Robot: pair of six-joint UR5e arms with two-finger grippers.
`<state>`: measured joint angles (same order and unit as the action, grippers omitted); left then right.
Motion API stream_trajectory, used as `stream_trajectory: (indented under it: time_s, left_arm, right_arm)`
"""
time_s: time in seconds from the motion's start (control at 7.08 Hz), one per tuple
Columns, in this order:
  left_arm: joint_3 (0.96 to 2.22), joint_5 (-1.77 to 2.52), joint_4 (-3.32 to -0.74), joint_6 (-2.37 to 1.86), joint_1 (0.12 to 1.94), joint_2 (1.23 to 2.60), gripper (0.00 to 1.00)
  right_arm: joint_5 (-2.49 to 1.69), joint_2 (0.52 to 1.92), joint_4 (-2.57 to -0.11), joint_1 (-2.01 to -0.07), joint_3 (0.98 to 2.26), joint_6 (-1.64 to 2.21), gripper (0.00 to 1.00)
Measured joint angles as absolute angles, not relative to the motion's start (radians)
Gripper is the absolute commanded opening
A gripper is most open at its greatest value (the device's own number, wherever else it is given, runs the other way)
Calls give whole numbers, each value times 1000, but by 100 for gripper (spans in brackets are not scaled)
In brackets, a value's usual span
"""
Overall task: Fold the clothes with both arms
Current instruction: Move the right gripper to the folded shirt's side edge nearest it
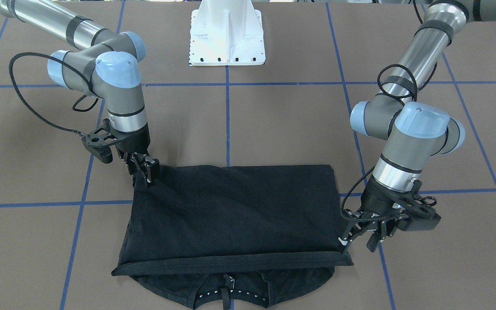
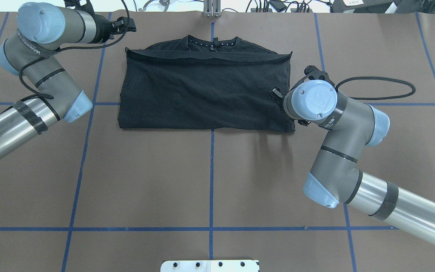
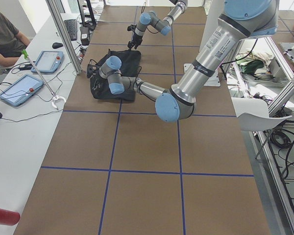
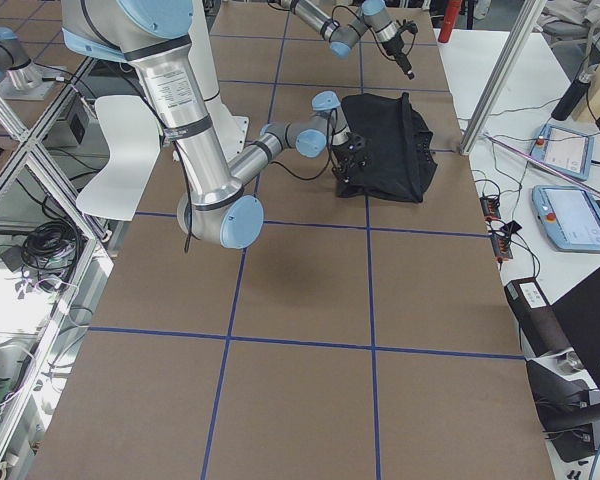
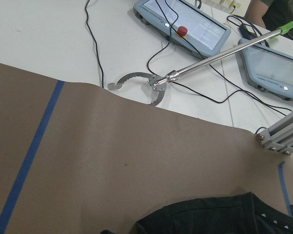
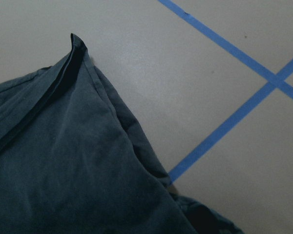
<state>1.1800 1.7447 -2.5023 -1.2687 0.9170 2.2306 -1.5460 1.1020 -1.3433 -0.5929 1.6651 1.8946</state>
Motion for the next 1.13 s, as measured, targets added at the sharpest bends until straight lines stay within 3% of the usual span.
stream_trajectory:
  time_s: [0.28,0.42,0.56,0.71,1.13]
  left_arm:
    - [1194,1744,-2500,-1270,918,2223,87]
    - [1201,1744,-2499,-1271,919,2219,87]
    - [1204,1744,-2499,-1271,919,2216,87]
    - [1205,1744,-2499,-1272,919,2215,87]
    - [1208,1744,-2499,-1271,921,2213,87]
  right_arm:
    - [-1515,1130,-1344,-569,1676,1900,68]
    - [-1508,1140,-1343,-561,1676,1900,55]
    - [-1503,1140,-1343,-554,1676,1901,18]
    - [-1501,1138,-1343,-551,1677,1902,0]
    - [-1501,1142,-1343,-550,1684,1903,0]
